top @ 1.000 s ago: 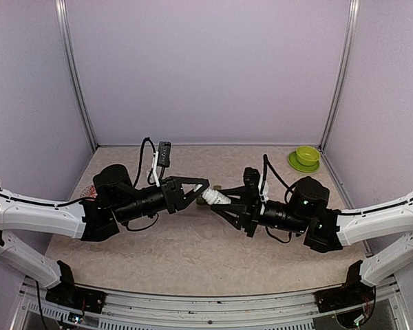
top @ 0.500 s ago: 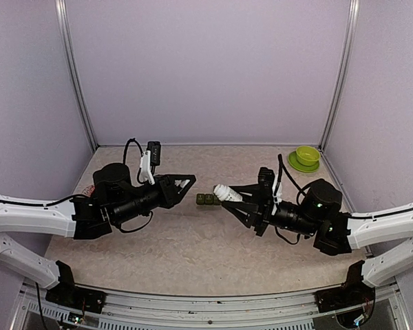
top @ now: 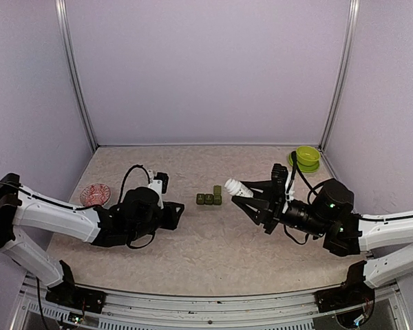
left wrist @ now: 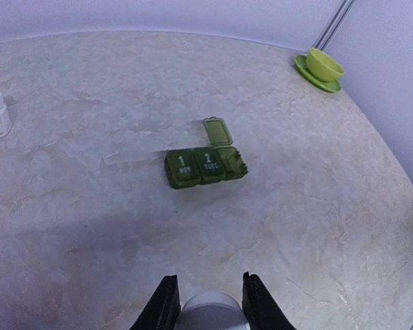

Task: Sort the pills into containers
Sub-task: Place the lid of the pill bottle at the center of the board.

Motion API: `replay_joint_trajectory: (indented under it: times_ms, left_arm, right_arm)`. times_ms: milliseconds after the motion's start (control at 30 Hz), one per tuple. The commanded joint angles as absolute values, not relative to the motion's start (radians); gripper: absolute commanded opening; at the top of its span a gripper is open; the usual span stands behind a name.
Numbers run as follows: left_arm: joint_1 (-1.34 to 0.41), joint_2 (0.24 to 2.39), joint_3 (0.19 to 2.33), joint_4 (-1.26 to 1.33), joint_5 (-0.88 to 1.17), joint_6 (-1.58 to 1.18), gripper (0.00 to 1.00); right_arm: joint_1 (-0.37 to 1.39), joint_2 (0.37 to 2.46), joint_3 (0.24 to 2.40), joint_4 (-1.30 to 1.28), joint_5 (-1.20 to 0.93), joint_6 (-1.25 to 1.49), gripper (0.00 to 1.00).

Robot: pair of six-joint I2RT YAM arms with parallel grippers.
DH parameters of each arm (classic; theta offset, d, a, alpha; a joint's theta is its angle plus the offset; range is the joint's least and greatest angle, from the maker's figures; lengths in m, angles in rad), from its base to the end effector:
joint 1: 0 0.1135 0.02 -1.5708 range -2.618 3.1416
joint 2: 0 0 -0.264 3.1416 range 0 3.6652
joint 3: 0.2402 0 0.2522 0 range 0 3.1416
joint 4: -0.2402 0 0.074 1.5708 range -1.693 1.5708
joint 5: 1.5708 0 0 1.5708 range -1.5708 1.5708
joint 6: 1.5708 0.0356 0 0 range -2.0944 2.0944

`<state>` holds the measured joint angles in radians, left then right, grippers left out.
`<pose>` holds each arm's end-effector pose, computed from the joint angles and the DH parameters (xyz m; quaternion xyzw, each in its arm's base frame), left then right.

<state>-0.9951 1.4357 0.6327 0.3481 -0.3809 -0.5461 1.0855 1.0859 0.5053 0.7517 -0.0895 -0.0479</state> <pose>0.1711 -0.2393 0.1935 0.0877 0.8344 -0.2469 0.4849 0.1103 0.2160 0.2815 -0.3743 0.5245 0.4039 0.6493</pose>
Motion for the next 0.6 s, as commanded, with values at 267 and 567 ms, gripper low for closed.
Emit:
replay_joint_trajectory:
  times_ms: [267,567]
  left_arm:
    - [-0.980,1.739,0.677,0.431,-0.428,-0.534,0.29]
    - [-0.979,1.843,0.698,0.485,-0.399,-0.544,0.41]
  right_arm:
    - [1.077,1.037,0.473,0.731,-0.045,-0.064,0.18]
    - [1.057,1.039,0.444,0.755,-0.040,-0.053,0.18]
